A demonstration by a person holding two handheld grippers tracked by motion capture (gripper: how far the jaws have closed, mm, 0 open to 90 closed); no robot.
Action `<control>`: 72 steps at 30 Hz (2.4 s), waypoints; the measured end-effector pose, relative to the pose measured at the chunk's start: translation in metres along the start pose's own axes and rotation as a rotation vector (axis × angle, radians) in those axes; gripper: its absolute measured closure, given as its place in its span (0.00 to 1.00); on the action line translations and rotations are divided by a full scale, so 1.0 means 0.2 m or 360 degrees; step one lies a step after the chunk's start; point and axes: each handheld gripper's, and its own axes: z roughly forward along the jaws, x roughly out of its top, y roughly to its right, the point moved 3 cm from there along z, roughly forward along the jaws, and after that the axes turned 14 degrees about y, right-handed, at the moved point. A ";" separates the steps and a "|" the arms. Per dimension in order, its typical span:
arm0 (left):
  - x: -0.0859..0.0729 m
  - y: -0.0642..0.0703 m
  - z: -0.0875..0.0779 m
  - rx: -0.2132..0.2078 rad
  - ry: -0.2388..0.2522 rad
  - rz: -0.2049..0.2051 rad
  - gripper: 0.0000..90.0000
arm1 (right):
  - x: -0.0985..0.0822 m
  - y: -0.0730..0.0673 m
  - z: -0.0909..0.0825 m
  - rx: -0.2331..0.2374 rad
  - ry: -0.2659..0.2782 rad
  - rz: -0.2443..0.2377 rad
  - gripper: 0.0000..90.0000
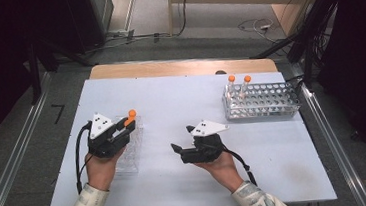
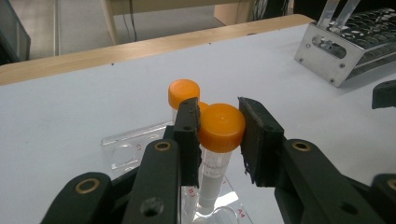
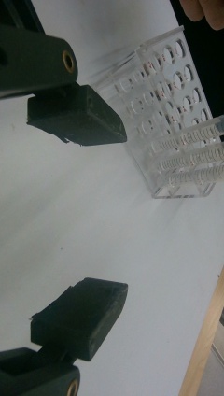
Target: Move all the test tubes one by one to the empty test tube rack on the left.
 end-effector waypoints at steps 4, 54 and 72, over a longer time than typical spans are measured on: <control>0.00 0.00 0.00 -0.0003 -0.0003 -0.0007 0.77 | 0.00 0.00 0.00 0.0001 -0.0007 -0.0001 0.24; 0.01 -0.01 -0.01 0.0032 0.0112 -0.0091 0.27 | 0.08 0.24 -0.15 -0.0271 0.0103 0.0106 0.24; 0.02 -0.02 -0.01 0.0048 0.0107 -0.0099 0.24 | 0.08 0.53 -0.27 -0.0619 0.0121 0.0191 0.24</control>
